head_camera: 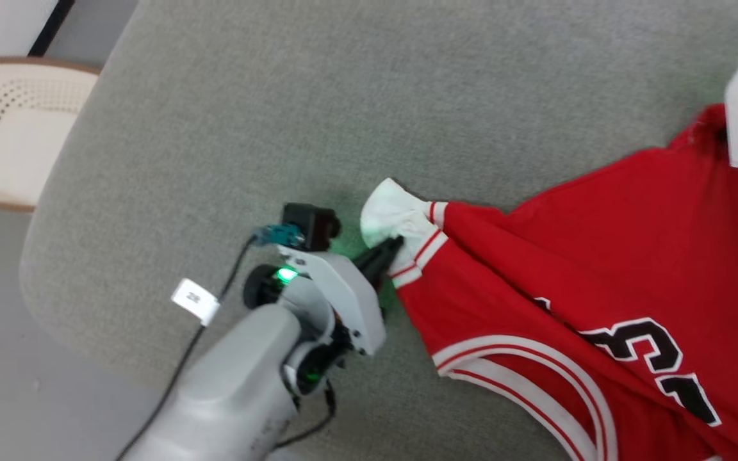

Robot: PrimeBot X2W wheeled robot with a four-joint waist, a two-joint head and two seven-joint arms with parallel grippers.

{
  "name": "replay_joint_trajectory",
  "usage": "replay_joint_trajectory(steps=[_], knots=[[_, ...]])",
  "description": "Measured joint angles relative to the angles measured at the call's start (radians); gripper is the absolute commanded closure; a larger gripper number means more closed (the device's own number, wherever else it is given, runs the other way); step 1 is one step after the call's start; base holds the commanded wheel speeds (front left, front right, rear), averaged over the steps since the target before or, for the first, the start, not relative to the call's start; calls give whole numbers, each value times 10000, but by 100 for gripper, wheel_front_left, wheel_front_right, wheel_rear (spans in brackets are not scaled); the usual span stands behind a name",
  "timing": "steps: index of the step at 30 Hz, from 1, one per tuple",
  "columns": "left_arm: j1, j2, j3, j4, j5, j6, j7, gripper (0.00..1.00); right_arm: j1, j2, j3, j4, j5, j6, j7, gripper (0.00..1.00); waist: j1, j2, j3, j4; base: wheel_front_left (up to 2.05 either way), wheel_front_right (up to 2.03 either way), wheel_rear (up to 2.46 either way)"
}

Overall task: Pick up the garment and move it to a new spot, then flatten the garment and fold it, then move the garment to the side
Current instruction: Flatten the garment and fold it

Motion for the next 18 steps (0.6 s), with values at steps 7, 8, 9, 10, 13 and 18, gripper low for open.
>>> replay_joint_trajectory(steps=[7, 8, 9, 10, 13, 18], knots=[[-485, 828, 267, 247, -25, 148, 529, 100, -12, 25, 679, -355, 508, 2, -1950, 100, 0, 0, -553, -574, 0, 0, 0], [-644, 1009, 284, 270, -2, 148, 635, 100, -27, 23, 798, -385, 566, 2, -2245, 100, 0, 0, -646, -676, 0, 0, 0], [-821, 1154, 347, 291, -6, 148, 761, 100, -40, 23, 876, -422, 577, 2, -2516, 100, 0, 0, -740, -771, 0, 0, 0], [-1008, 1290, 431, 303, -31, 148, 890, 100, -54, 31, 972, -483, 598, 2, -2792, 100, 0, 0, -834, -877, 0, 0, 0], [-1708, 1645, 575, 353, -81, 123, 1373, 100, -140, 42, 1193, -570, 694, 2, -3576, 100, 0, 0, -1107, -1228, 0, 0, 0], [-3098, 2263, 545, 508, 155, 33, 2257, 100, -457, 113, 1352, -623, 635, 2, -4918, 100, 0, 0, -1536, -1884, 0, 0, 0]])
